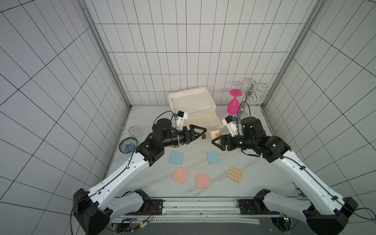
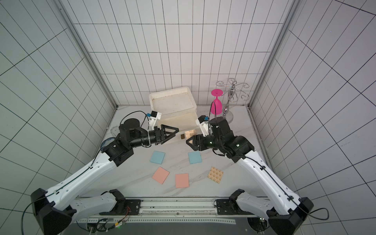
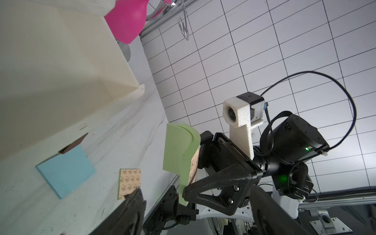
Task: Please put the sticky notes in the drawer by color
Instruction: Pick up the sticky notes from the center of the board.
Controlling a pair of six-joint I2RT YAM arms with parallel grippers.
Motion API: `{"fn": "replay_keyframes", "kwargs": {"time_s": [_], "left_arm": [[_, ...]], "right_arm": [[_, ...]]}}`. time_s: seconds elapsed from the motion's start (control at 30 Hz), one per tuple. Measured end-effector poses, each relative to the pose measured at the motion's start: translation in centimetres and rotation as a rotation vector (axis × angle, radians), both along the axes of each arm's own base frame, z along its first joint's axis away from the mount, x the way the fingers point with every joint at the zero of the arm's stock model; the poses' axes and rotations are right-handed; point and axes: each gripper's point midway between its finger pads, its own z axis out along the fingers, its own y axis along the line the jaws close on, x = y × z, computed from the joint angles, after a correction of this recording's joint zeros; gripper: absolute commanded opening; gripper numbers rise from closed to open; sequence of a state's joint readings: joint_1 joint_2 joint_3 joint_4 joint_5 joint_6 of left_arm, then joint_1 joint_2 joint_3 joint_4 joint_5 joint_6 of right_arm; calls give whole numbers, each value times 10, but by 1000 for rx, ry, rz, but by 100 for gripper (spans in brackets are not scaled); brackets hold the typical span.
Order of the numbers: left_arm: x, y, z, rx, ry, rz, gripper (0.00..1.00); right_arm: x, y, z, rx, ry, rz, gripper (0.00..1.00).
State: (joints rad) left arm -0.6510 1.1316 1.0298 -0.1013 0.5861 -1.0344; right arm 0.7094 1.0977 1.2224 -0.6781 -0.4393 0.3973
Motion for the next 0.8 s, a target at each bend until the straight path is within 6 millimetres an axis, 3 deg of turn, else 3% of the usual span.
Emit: {"fn": "replay_keyframes", "kwargs": {"time_s": [0.2, 0.43, 0.63, 0.8], "left_arm": [[-3, -13, 3, -51, 21, -53, 72], [-3, -17, 8, -90, 30, -75, 60], [-4, -20, 12, -108, 31, -87, 43], [-5, -22, 10, -110, 38, -98, 40]], "right_arm": [[-3, 11, 16, 85, 4, 35, 67], [-9, 20, 31, 164, 19, 76, 67], [-10, 23, 35, 184, 25, 89, 67], [-11, 25, 37, 199, 32, 97, 67]]}}
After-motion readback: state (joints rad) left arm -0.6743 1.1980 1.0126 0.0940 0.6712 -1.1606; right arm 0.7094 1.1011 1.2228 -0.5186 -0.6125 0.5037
